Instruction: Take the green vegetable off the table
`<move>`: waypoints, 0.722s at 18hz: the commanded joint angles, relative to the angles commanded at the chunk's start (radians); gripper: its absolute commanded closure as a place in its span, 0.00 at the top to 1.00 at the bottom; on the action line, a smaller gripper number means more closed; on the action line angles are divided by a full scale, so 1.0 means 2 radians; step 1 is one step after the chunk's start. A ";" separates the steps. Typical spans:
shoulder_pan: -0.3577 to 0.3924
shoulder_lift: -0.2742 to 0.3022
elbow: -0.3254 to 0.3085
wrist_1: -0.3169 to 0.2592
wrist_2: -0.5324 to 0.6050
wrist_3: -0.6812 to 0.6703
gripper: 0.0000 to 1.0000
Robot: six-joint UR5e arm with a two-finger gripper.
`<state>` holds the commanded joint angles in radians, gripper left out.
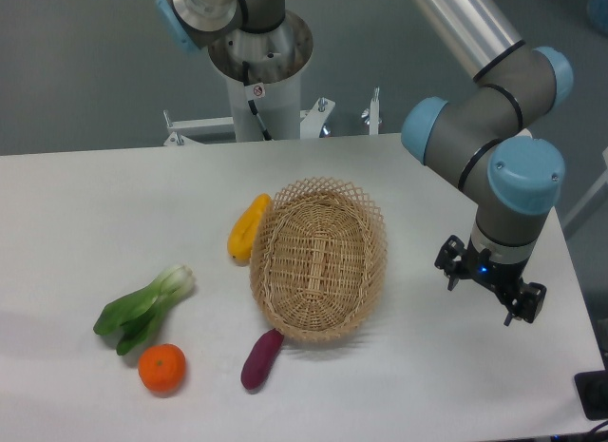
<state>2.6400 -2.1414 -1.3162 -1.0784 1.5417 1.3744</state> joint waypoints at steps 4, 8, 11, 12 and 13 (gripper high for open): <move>0.000 0.001 0.000 -0.003 -0.002 0.006 1.00; -0.002 0.002 0.003 -0.006 -0.006 -0.006 1.00; -0.008 0.002 0.003 -0.009 -0.018 -0.034 1.00; -0.016 0.002 0.003 -0.009 -0.017 -0.057 1.00; -0.024 0.002 0.003 -0.009 -0.018 -0.083 1.00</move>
<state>2.5926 -2.1368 -1.3100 -1.0968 1.5064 1.2078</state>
